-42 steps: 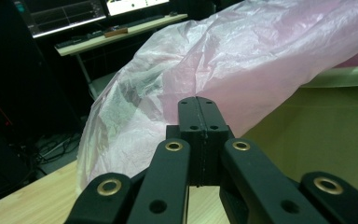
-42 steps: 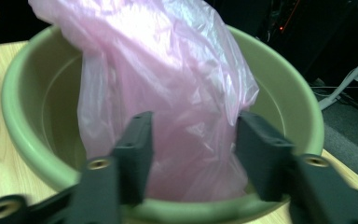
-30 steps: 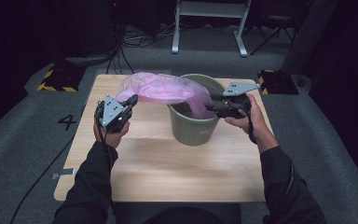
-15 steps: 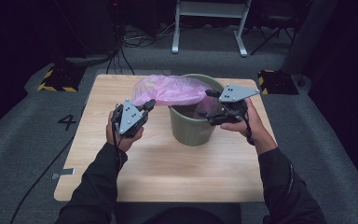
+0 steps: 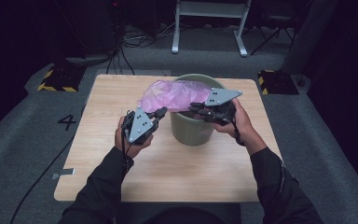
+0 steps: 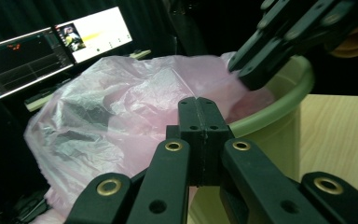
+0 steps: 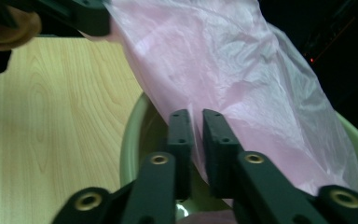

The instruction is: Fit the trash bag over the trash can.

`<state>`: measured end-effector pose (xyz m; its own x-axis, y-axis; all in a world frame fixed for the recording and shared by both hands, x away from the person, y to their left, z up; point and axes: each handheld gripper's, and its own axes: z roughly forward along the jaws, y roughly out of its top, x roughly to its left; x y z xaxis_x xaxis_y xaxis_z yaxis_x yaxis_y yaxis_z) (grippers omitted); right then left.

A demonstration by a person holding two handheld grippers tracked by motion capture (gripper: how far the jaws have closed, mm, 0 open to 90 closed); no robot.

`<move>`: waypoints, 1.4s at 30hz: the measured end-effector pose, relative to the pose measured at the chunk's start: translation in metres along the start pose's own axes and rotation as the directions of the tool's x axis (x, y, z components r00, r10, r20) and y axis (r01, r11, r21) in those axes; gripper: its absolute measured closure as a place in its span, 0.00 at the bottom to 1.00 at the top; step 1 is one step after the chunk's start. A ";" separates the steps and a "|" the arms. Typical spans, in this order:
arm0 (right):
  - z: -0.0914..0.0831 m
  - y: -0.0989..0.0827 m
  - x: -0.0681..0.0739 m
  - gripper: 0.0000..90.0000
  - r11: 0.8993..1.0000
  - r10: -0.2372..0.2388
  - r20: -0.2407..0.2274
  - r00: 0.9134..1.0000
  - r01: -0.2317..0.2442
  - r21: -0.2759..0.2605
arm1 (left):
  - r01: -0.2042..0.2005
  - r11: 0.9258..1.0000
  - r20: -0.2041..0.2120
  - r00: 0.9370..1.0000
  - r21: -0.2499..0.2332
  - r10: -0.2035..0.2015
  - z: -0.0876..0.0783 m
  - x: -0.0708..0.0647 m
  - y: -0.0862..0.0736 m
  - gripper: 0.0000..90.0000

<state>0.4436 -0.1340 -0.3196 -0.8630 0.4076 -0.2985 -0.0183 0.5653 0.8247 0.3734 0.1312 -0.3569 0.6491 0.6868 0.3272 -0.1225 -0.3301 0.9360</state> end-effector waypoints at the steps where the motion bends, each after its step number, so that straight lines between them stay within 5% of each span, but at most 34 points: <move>1: 0.000 0.000 0.000 0.94 1.000 0.000 0.000 1.000 0.000 0.000 | 0.000 1.000 0.000 1.000 0.000 0.000 0.000 0.000 0.000 1.00; 4: 0.002 -0.006 -0.002 0.99 1.000 0.030 0.016 0.999 -0.030 -0.001 | 0.002 1.000 0.007 1.000 0.003 -0.002 0.000 -0.002 -0.001 0.98; 11: -0.005 -0.015 -0.007 1.00 0.998 0.064 0.029 0.998 -0.063 -0.015 | 0.061 0.998 -0.012 0.998 -0.018 -0.062 -0.011 -0.002 -0.003 0.41; 16: -0.018 -0.023 -0.012 1.00 0.995 0.093 0.045 0.995 -0.092 -0.043 | 0.105 0.994 0.001 0.994 0.011 -0.105 -0.035 0.003 -0.013 0.29; 22: -0.032 -0.033 -0.015 1.00 0.993 0.110 0.057 0.992 -0.106 -0.057 | 0.152 0.986 0.011 0.988 0.071 -0.153 -0.041 0.013 -0.026 0.25; 26: -0.037 -0.037 -0.016 1.00 0.992 0.118 0.060 0.991 -0.115 -0.057 | 0.176 0.977 0.045 0.982 0.122 -0.182 -0.033 0.017 -0.033 0.25; 32: -0.042 -0.047 -0.019 1.00 0.989 0.140 0.055 0.989 -0.138 -0.051 | 0.137 0.985 0.093 0.985 0.100 -0.147 -0.018 0.010 -0.024 0.26; 36: -0.042 -0.050 -0.019 0.99 0.988 0.147 0.064 0.987 -0.144 -0.047 | 0.062 0.995 0.098 0.993 0.082 -0.069 -0.011 -0.007 -0.016 0.30; 42: -0.044 -0.054 -0.019 0.96 0.990 0.140 0.075 0.987 -0.137 -0.044 | -0.017 0.998 0.128 0.992 0.055 0.010 -0.004 -0.019 -0.008 0.73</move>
<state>0.4386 -0.2036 -0.3375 -0.8168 0.5354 -0.2148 0.0781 0.4715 0.8784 0.3592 0.1239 -0.3701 0.7388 0.5946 0.3172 -0.0925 -0.3768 0.9217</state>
